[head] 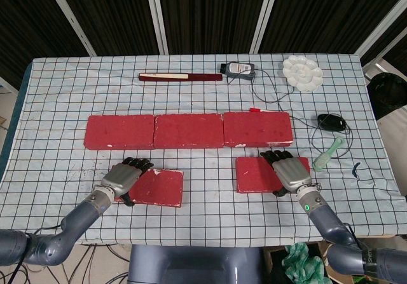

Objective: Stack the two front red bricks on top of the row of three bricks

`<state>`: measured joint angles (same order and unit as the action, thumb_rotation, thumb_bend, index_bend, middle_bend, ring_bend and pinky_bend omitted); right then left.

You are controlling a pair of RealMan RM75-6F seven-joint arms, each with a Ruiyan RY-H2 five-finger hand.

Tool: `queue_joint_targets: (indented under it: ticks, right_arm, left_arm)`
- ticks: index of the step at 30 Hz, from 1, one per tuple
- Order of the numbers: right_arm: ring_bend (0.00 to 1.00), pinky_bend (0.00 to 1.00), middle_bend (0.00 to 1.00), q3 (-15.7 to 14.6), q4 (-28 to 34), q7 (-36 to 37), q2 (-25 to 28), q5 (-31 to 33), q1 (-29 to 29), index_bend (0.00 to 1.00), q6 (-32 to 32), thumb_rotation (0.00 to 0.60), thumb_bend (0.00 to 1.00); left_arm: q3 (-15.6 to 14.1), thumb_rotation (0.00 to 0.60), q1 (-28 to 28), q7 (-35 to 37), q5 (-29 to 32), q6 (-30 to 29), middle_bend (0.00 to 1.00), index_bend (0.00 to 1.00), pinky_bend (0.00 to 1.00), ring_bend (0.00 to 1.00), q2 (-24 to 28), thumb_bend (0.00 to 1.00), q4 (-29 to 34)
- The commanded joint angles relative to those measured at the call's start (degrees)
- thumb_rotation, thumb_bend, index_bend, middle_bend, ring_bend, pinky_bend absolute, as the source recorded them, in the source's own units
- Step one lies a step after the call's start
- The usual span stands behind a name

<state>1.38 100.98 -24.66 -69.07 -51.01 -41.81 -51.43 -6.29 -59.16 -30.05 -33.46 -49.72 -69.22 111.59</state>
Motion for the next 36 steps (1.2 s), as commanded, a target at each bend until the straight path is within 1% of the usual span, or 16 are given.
queue_joint_targets:
  ticks: [1, 6, 13, 20, 22, 25, 28, 31, 36]
  right_arm:
    - [0.05, 0.09, 0.06, 0.00, -0.03, 0.08, 0.01, 0.11, -0.04, 0.00, 0.21, 0.600, 0.10]
    - [0.05, 0.09, 0.06, -0.05, -0.68, 0.15, -0.35, 0.11, -0.05, 0.00, 0.41, 0.600, 0.10]
    - [0.05, 0.09, 0.06, -0.03, -1.38, -0.06, -0.81, 0.17, -0.23, 0.00, 0.57, 0.600, 0.10]
    - [0.06, 0.09, 0.08, -0.04, -2.26, -0.28, -1.25, 1.06, -0.62, 0.00, 1.40, 0.600, 0.10]
    - [0.08, 0.09, 0.10, 0.00, -2.46, -0.27, -1.36, 1.29, -0.75, 0.00, 1.64, 0.600, 0.10]
    - [0.12, 0.13, 0.14, 0.03, -2.60, -0.19, -1.43, 1.32, -0.84, 0.01, 1.81, 0.600, 0.10]
    - [0.19, 0.17, 0.20, -0.15, -2.87, -0.45, -1.60, 1.28, -0.97, 0.06, 2.03, 0.600, 0.11]
    - [0.24, 0.20, 0.25, -0.07, -3.05, -0.34, -1.90, 1.26, -1.00, 0.12, 1.98, 0.600, 0.13]
    - [0.26, 0.22, 0.27, 0.31, -3.06, 0.24, -2.25, 0.20, -0.59, 0.16, 0.81, 0.600, 0.18]
  left_arm:
    - [0.14, 0.600, 0.03, 0.08, 0.12, -0.09, 0.00, 0.00, 0.00, 0.00, -0.15, 0.00, -0.19]
    - [-0.27, 0.600, 0.11, -0.33, -0.36, 0.16, 0.00, 0.00, 0.00, 0.00, -0.53, 0.00, -0.58]
    - [-0.14, 0.600, 0.28, -0.26, -0.57, 0.04, 0.01, 0.00, 0.00, 0.00, -1.03, 0.00, -1.23]
    - [-0.36, 0.600, 0.21, -1.04, -0.52, -0.28, 0.03, 0.00, 0.04, 0.00, -1.51, 0.00, -1.57]
    - [-0.30, 0.600, 0.22, -1.13, -0.51, -0.43, 0.05, 0.00, 0.07, 0.00, -1.71, 0.03, -1.75]
    - [-0.34, 0.600, 0.34, -1.40, -0.74, -0.89, 0.07, 0.00, 0.11, 0.00, -1.98, 0.08, -2.07]
    - [-0.68, 0.600, 0.37, -2.13, -0.64, -1.28, 0.10, 0.01, 0.17, 0.02, -2.32, 0.13, -2.50]
    - [-0.55, 0.600, 0.54, -2.19, -0.53, -1.70, 0.14, 0.05, 0.23, 0.06, -2.70, 0.18, -2.76]
    - [-0.13, 0.600, 1.20, -2.16, -1.37, -3.22, 0.19, 0.10, 0.30, 0.11, -3.36, 0.27, -3.17]
